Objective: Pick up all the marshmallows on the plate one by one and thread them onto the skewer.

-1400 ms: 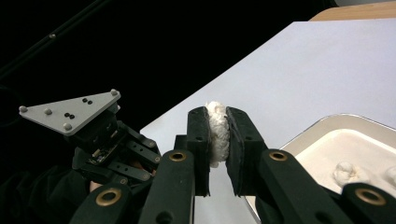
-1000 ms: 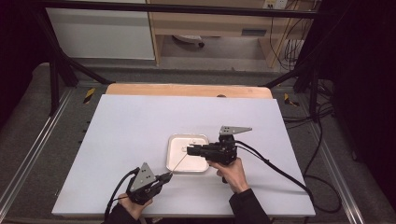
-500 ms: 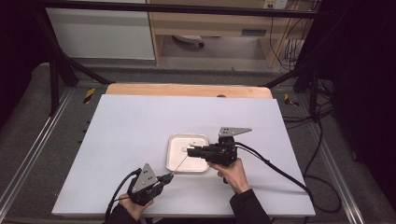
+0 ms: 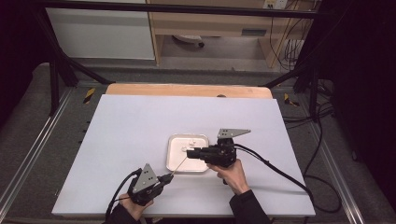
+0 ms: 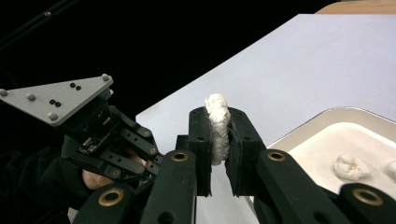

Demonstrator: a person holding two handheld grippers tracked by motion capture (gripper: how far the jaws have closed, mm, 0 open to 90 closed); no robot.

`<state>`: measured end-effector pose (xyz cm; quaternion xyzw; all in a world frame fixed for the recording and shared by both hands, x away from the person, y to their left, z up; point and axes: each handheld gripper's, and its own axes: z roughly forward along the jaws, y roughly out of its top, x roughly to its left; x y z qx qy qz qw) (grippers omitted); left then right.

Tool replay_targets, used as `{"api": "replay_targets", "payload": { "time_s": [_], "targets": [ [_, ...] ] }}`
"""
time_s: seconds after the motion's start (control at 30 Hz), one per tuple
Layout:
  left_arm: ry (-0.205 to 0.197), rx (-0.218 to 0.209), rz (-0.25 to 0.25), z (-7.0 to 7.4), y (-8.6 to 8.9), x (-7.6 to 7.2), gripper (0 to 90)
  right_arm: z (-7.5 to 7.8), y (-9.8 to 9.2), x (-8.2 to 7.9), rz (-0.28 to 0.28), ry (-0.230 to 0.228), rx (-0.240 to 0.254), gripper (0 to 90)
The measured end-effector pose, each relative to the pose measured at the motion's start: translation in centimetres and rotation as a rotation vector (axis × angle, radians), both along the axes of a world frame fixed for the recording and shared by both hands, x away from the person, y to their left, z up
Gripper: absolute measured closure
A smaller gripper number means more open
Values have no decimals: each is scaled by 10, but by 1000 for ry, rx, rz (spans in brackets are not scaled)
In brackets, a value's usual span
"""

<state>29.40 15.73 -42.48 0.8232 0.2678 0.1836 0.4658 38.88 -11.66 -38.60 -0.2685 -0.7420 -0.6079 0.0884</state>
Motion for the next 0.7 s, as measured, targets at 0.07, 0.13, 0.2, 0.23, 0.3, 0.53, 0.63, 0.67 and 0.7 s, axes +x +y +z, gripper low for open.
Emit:
{"api": "replay_targets", "payload": {
  "time_s": [0.07, 0.13, 0.2, 0.23, 0.3, 0.53, 0.63, 0.67, 0.7],
  "targets": [
    [3, 6, -2, -1, -1, 0, 891, -1, 0, 0, 3, 2, -4, 821],
    [5, 7, -3, -1, -1, 0, 891, -2, 1, 0, 6, -1, -5, 821],
    [3, 2, -3, 0, -1, 0, 891, -2, 1, 0, 9, -2, -4, 821],
    [4, 2, -4, 0, -1, 0, 891, -2, 1, 0, 11, -1, -1, 821],
    [5, 3, -3, 0, -1, 0, 891, -2, 1, -1, 12, -2, -4, 822],
    [2, 3, -7, 0, -1, 0, 892, -3, 2, -1, 19, 2, -1, 822],
    [6, -1, -1, 0, 0, 1, 892, -3, 1, -1, 23, 1, -3, 822],
    [5, -1, 2, 0, 0, 1, 891, -3, 2, -2, 21, 2, -4, 822],
    [9, 0, 1, 0, 0, 1, 892, -4, 2, -2, 22, -1, -3, 822]
  ]
}}
